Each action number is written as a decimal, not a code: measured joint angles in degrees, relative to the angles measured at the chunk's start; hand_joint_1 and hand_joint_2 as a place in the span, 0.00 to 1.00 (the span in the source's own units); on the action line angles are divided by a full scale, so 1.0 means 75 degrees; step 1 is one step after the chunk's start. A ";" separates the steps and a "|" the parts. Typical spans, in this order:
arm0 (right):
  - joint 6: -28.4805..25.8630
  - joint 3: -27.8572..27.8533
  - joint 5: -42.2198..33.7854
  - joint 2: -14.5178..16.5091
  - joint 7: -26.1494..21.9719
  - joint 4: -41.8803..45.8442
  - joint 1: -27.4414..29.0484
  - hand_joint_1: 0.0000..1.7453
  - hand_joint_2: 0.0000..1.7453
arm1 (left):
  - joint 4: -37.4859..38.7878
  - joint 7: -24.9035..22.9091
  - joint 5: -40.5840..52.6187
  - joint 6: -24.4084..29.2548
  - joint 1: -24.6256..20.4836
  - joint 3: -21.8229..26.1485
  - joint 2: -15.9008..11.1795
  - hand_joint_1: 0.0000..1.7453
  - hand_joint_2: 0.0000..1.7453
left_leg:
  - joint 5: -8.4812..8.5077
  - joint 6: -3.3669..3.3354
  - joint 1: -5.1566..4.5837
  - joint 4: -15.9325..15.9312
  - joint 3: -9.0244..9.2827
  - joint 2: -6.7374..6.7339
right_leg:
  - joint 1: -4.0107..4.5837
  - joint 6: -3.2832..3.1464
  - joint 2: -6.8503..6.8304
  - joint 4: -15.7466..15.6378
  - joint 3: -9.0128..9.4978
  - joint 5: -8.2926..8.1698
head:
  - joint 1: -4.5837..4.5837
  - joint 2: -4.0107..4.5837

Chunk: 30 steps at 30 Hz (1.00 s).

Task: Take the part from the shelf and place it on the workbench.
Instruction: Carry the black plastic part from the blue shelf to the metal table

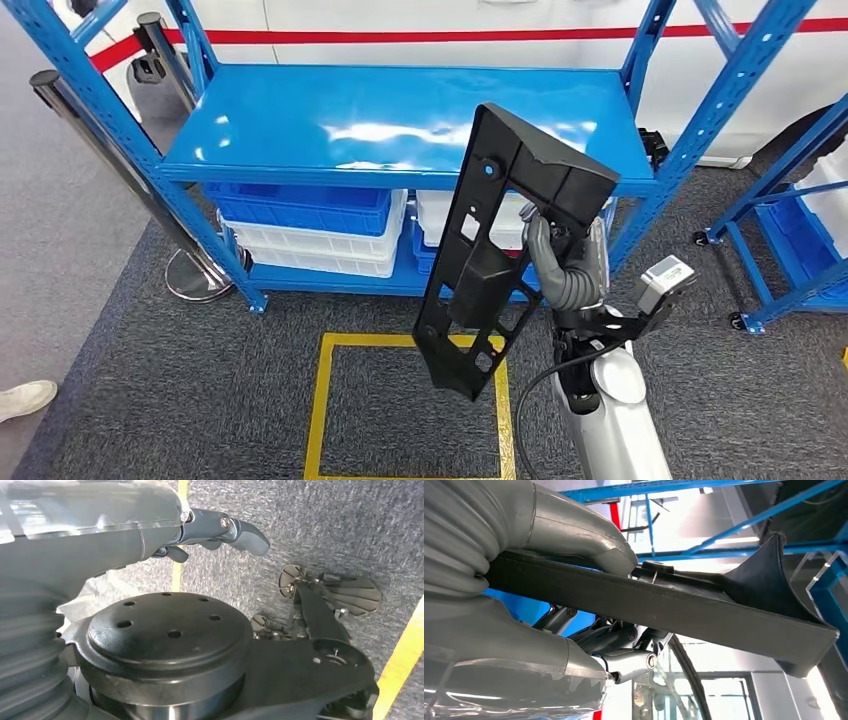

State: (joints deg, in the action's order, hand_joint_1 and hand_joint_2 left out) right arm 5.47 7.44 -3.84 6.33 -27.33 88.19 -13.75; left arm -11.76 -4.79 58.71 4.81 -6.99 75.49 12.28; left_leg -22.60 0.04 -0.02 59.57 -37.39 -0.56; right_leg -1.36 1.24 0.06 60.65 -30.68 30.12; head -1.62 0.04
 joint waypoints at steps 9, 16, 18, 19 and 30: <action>-0.0068 -0.0010 0.0023 -0.0028 0.0012 0.0257 0.0745 1.00 1.00 | 0.0000 -0.0339 0.0125 0.0023 0.0042 -0.0067 -0.0009 0.00 1.00 | -0.1490 0.0252 0.0076 0.2158 -0.0415 0.0017 | 0.0054 -0.0394 -0.0032 -0.0043 -0.0722 -0.0627 | -0.0032 0.0000; 0.0166 -0.0012 -0.0185 -0.0051 -0.0196 0.0117 0.0835 1.00 1.00 | -0.0002 -0.0022 -0.0070 0.0294 0.0059 -0.0063 -0.0029 0.00 1.00 | -0.1107 -0.0055 -0.0068 -0.0401 0.1534 0.0042 | 0.0052 -0.0192 -0.0043 -0.0156 -0.1052 -0.1176 | -0.0041 0.0000; 0.0193 -0.0014 -0.0208 -0.0061 -0.0233 0.0060 0.0834 1.00 1.00 | -0.0001 0.0018 -0.0103 0.0305 0.0065 -0.0060 -0.0029 0.00 1.00 | -0.0888 -0.0131 -0.0045 -0.0530 0.1456 0.0028 | 0.0044 -0.0097 -0.0044 -0.0221 -0.1081 -0.1227 | -0.0052 0.0001; 0.0200 -0.0015 -0.0218 -0.0068 -0.0243 0.0036 0.0831 1.00 1.00 | 0.0000 0.0023 -0.0116 0.0307 0.0068 -0.0059 -0.0029 0.00 1.00 | -0.0770 -0.0179 -0.0026 -0.0597 0.1404 0.0012 | 0.0051 -0.0063 -0.0036 -0.0121 -0.1137 -0.1056 | -0.0049 0.0001; 0.0254 -0.0019 -0.0318 -0.0123 -0.0342 -0.0198 0.0712 1.00 1.00 | -0.0001 0.0164 -0.0157 0.0234 0.0076 -0.0058 -0.0033 0.00 1.00 | -0.0085 -0.0111 -0.0056 -0.0172 0.0206 -0.0017 | 0.0084 -0.0076 -0.0009 -0.0082 -0.0062 -0.0173 | -0.0039 0.0001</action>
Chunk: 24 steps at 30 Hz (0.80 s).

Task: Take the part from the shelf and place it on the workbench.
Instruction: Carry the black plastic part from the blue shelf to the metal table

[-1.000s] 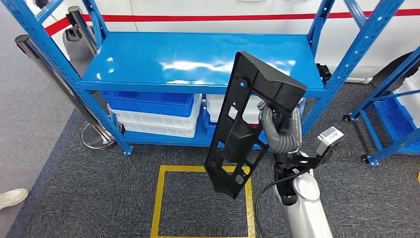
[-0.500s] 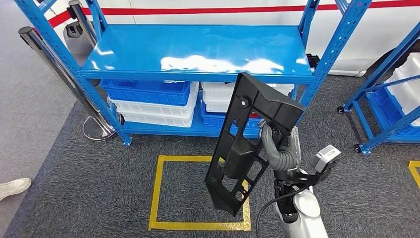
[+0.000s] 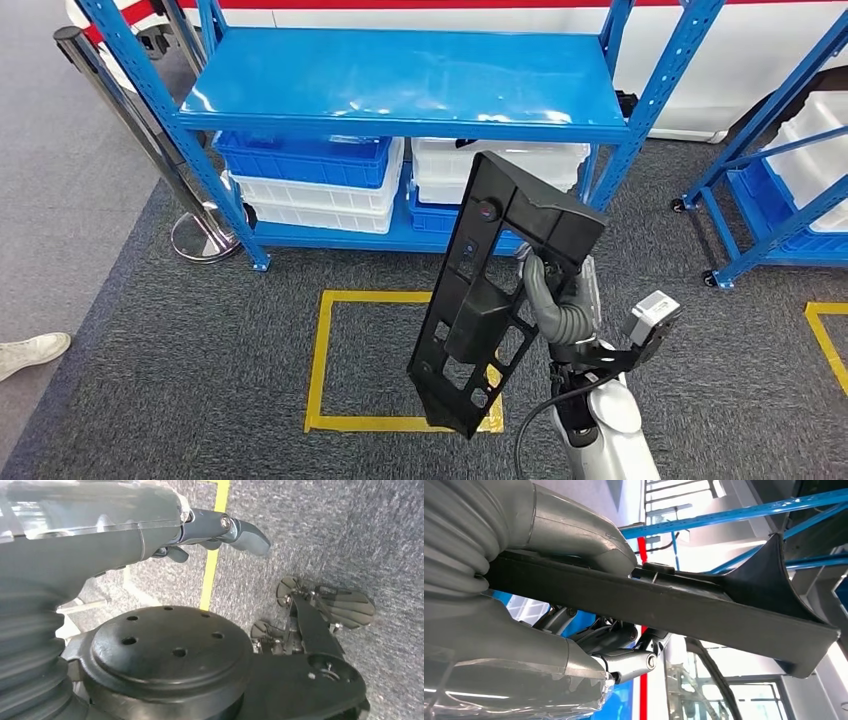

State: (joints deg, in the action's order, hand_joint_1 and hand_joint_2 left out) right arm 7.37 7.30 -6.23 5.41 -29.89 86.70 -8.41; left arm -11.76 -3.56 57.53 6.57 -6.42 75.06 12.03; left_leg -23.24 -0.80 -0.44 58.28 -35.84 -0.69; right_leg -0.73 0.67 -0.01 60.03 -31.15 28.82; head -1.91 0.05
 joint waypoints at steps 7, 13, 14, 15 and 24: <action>0.0420 0.0008 -0.0510 -0.0003 -0.0331 0.0374 0.0038 1.00 1.00 | 0.0000 0.0103 0.0155 -0.0150 0.0015 -0.0006 -0.0125 0.00 1.00 | -0.0979 0.0299 0.0060 0.1209 -0.0538 0.0044 | -0.0052 -0.0278 -0.0064 -0.0209 -0.0274 -0.0351 | -0.0006 -0.0001; 0.1438 0.0256 -0.0927 -0.0007 -0.0268 0.1726 0.0107 1.00 1.00 | -0.0001 0.0149 0.0201 -0.0191 0.0004 -0.0037 -0.0243 0.00 1.00 | -0.0735 0.0383 0.0177 0.0796 0.0466 0.0058 | -0.0097 -0.0155 -0.0057 -0.0126 -0.0665 -0.0629 | -0.0007 -0.0001; 0.1544 0.0322 -0.0954 -0.0004 -0.0236 0.1913 0.0096 1.00 1.00 | 0.0000 0.0159 0.0200 -0.0191 -0.0006 -0.0046 -0.0250 0.00 1.00 | -0.0699 0.0369 0.0167 0.0299 0.0782 0.0079 | -0.0100 -0.0108 -0.0054 -0.0119 -0.0693 -0.0667 | -0.0006 -0.0001; 0.1605 0.0381 -0.0971 -0.0001 -0.0213 0.2067 0.0084 1.00 1.00 | 0.0000 0.0166 0.0200 -0.0191 -0.0014 -0.0053 -0.0254 0.00 1.00 | -0.0715 0.0345 0.0151 -0.0024 0.0972 0.0102 | -0.0099 -0.0055 -0.0056 -0.0122 -0.0708 -0.0713 | -0.0004 -0.0001; 0.1922 0.0598 -0.1281 0.0001 -0.0034 0.2589 0.0041 1.00 1.00 | 0.0001 0.0201 0.0197 -0.0216 -0.0024 -0.0067 -0.0283 0.00 1.00 | -0.0231 -0.0121 0.0056 -0.0186 0.0451 0.0049 | -0.0070 0.0142 -0.0035 0.1795 -0.1327 0.0677 | 0.0023 -0.0001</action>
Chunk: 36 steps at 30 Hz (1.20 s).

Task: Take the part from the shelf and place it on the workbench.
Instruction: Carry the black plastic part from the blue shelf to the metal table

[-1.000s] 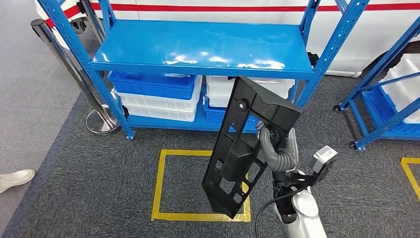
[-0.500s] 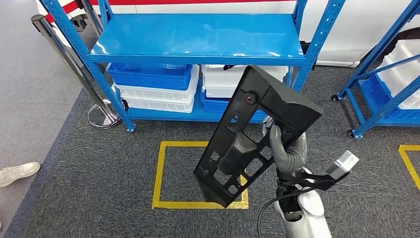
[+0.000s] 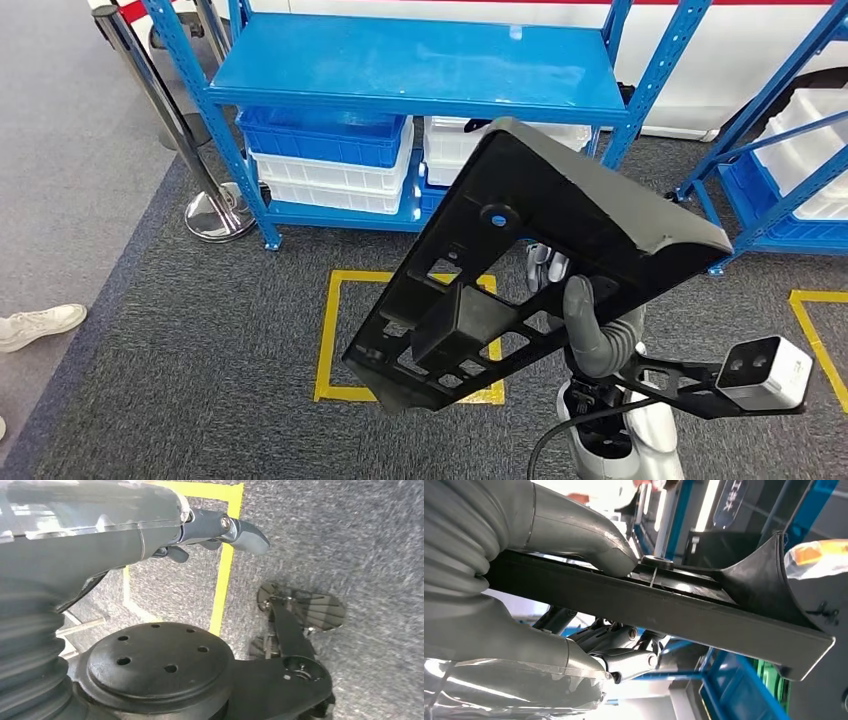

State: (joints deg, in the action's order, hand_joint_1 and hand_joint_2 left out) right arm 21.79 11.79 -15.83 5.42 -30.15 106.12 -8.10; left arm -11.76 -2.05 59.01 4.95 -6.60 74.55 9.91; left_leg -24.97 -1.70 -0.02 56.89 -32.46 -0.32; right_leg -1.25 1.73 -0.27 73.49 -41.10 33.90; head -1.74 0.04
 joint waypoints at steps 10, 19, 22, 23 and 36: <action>0.0251 0.0218 -0.0234 0.0063 0.0134 0.0327 -0.0109 1.00 1.00 | -0.0001 0.0000 0.0004 -0.0019 -0.0015 -0.0038 -0.0036 0.00 1.00 | 0.0526 0.0188 -0.0125 0.0112 -0.0592 0.0014 | 0.0203 -0.0435 -0.0016 -0.2118 0.1639 -0.0629 | -0.0002 0.0000; 0.0475 0.0302 -0.0446 0.0129 0.0215 0.0353 -0.0117 1.00 1.00 | 0.0000 0.0000 -0.0012 0.0010 -0.0018 -0.0055 -0.0096 0.00 1.00 | -0.0460 0.0587 0.0136 0.1745 -0.0320 0.0041 | 0.0077 -0.0426 -0.0078 -0.2068 0.0638 -0.1438 | -0.0026 0.0001; 0.0598 0.0328 -0.0566 0.0166 0.0311 0.0409 -0.0124 1.00 1.00 | -0.0001 0.0007 -0.0022 0.0020 -0.0063 -0.0057 -0.0111 0.00 1.00 | -0.0632 0.0521 0.0126 0.0237 0.0784 0.0060 | 0.0064 -0.0287 -0.0080 -0.1958 0.0401 -0.1623 | -0.0023 0.0000; 0.0623 0.0335 -0.0601 0.0181 0.0330 0.0425 -0.0135 1.00 1.00 | -0.0002 0.0012 -0.0023 0.0020 -0.0075 -0.0058 -0.0115 0.00 1.00 | -0.0762 0.0462 0.0099 -0.0049 0.0942 0.0067 | 0.0058 -0.0234 -0.0088 -0.1961 0.0384 -0.1688 | -0.0020 0.0000; 0.0846 0.0355 -0.0704 0.0207 0.0313 0.0431 0.0052 1.00 1.00 | -0.0001 0.0173 -0.0079 0.0015 -0.0002 -0.0054 -0.0132 0.00 1.00 | -0.0003 0.0162 0.0025 -0.0006 -0.0019 0.0366 | 0.0020 -0.0187 0.0294 -0.1188 0.0973 -0.0915 | -0.0011 0.0000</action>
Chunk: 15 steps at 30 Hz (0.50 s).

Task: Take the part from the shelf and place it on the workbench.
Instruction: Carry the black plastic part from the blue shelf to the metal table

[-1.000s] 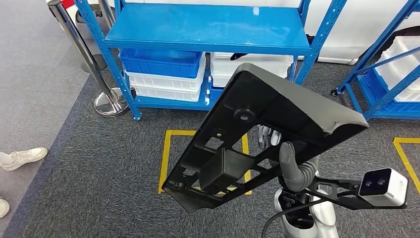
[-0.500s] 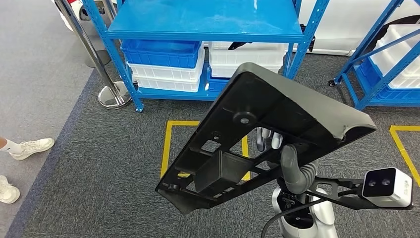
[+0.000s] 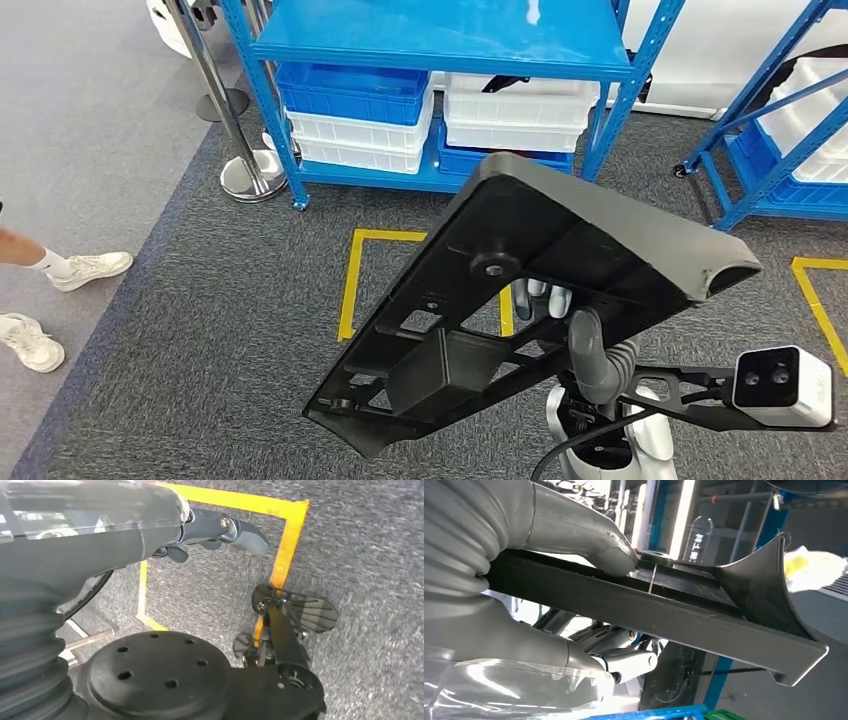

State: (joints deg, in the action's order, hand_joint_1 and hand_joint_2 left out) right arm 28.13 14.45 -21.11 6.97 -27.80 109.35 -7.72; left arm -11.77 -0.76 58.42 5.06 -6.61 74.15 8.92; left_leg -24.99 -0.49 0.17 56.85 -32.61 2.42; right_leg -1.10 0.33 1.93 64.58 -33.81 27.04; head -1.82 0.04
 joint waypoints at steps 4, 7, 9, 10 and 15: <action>0.0077 -0.0001 0.0063 0.0002 -0.0064 0.0006 0.0064 1.00 1.00 | 0.0000 0.0038 0.0026 -0.0009 0.0001 -0.0001 -0.0003 0.00 1.00 | 0.0133 0.0189 0.0004 0.0077 -0.0183 0.0201 | 0.0016 -0.0091 0.0031 -0.0837 0.0462 0.0225 | 0.0018 0.0000; 0.0113 -0.0003 0.0147 0.0022 -0.0073 0.0006 0.0118 1.00 1.00 | -0.0001 0.0048 0.0059 -0.0009 0.0027 -0.0002 -0.0029 0.00 1.00 | -0.0254 0.0296 0.0024 0.0625 -0.0472 -0.0013 | -0.0036 -0.0201 -0.0198 -0.0921 0.0414 0.0143 | -0.0015 0.0000; 0.0117 -0.0003 0.0175 0.0038 -0.0073 0.0006 0.0165 1.00 1.00 | -0.0001 0.0056 0.0072 -0.0010 0.0022 -0.0006 -0.0030 0.00 1.00 | -0.0818 0.0379 0.0060 0.1631 -0.0871 -0.0192 | -0.0013 -0.0243 -0.0371 -0.0918 0.0355 0.0104 | -0.0044 0.0000; 0.0117 -0.0003 0.0185 0.0040 -0.0071 0.0006 0.0188 1.00 1.00 | -0.0001 0.0061 0.0077 -0.0011 0.0021 -0.0009 -0.0030 0.00 1.00 | -0.0991 0.0416 0.0073 0.2063 -0.1020 -0.0223 | -0.0005 -0.0244 -0.0461 -0.0912 0.0327 0.0088 | -0.0045 0.0000; 0.0117 -0.0012 0.0208 0.0042 -0.0071 0.0018 0.0219 1.00 1.00 | -0.0001 0.0089 0.0125 -0.0014 0.0020 -0.0017 -0.0045 0.00 1.00 | -0.0361 0.0416 0.0069 0.0693 0.0006 -0.0578 | 0.0011 -0.0183 -0.0854 -0.0822 0.0246 0.0066 | -0.0046 0.0001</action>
State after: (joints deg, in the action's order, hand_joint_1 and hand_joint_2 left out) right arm 29.01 14.36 -19.55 7.29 -28.33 109.49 -6.07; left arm -11.78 -0.09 59.36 4.96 -6.46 74.02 8.58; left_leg -27.70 2.63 0.69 62.05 -32.56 -1.91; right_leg -1.02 -1.04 -4.47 58.42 -31.96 27.53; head -2.16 0.05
